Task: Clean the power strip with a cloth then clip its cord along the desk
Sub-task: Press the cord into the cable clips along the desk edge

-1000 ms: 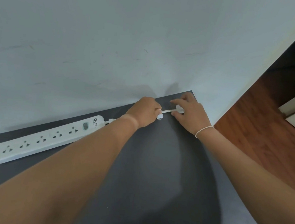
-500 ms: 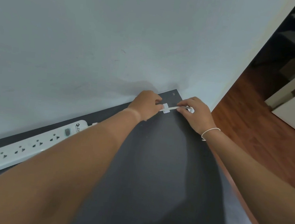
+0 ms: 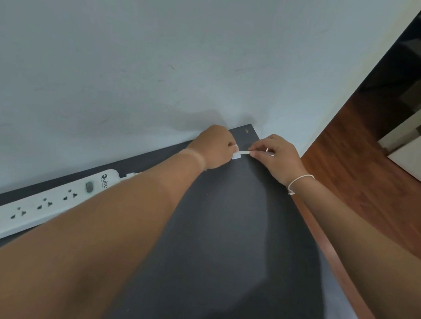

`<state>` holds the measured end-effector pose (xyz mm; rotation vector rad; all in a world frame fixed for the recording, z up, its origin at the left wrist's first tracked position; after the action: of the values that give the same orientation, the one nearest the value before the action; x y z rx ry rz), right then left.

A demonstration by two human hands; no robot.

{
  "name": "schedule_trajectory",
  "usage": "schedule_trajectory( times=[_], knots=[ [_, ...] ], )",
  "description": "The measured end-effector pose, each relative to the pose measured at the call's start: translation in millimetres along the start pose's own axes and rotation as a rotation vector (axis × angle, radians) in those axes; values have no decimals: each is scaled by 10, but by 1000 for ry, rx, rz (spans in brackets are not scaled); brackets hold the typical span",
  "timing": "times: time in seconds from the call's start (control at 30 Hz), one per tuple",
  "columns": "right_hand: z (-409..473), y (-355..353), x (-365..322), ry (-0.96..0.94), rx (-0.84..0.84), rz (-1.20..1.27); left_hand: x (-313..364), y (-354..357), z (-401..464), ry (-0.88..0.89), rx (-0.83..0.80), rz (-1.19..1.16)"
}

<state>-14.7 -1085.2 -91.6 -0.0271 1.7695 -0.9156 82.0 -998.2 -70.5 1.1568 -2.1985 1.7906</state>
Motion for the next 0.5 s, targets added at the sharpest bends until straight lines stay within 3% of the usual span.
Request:
schedule_trajectory(
  times=[0.17,0.5],
  knots=[
    [16,5,11,-7,-1,-35,88,69,3,41,24,252],
    [154,30,-53,-28,-16,-172,81,13,-39,13,78,242]
  ],
)
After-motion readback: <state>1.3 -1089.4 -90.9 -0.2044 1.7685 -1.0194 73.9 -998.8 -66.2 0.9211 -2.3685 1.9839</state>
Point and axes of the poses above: each hand's wrist, its own z-axis towards the middle knuckle, its own y-axis out of the palm, x = y × z, the point moved 9 cm from there along z, towards the middle knuckle, and after that the axes turned 5 degrees about -x, right-handed, at the moved point
